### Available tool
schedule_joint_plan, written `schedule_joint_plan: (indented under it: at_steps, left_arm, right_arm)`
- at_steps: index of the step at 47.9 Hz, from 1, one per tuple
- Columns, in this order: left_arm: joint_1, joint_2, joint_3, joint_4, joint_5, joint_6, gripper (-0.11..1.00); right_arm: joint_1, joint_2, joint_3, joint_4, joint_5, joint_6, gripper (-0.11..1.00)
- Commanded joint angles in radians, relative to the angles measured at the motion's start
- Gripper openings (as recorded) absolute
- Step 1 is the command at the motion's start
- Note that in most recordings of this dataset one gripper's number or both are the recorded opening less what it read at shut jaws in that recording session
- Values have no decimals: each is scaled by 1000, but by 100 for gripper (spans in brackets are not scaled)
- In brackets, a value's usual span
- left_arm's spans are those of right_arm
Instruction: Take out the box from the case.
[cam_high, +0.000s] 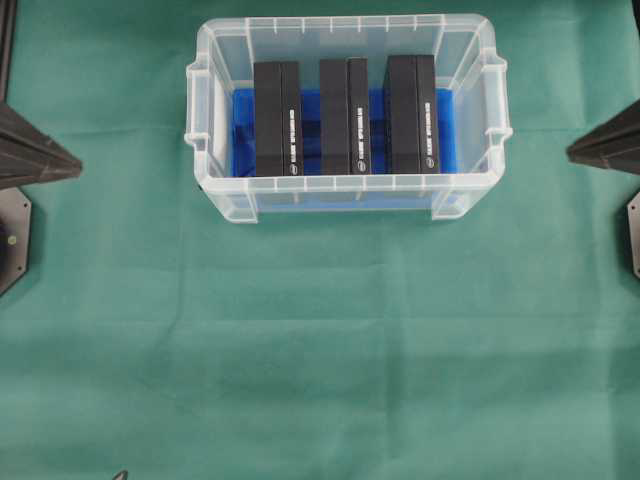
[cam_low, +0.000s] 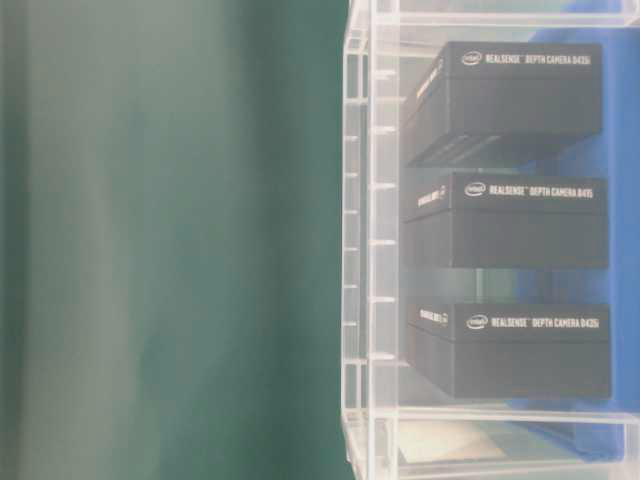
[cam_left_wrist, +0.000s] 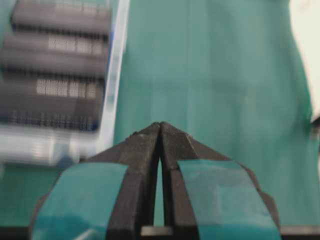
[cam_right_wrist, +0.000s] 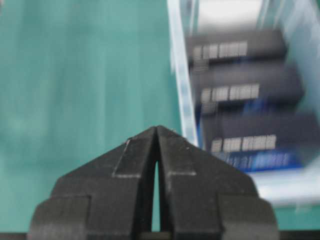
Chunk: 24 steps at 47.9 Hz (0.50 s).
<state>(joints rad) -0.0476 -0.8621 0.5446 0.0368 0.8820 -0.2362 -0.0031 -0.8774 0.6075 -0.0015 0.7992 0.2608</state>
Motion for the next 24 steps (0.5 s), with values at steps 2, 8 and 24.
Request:
schedule_joint_plan:
  at_steps: [2, 8, 24]
  left_arm:
    - [-18, 29, -58, -2, 156, -35, 1]
    - [-32, 49, -84, -2, 265, -86, 1]
    - [-49, 54, -89, -2, 295, -129, 1]
  right_arm:
    - [0, 9, -55, 3, 144, 41, 0]
    - [-2, 25, -80, 3, 304, 106, 0]
    - [2, 66, -101, 3, 466, 193, 0]
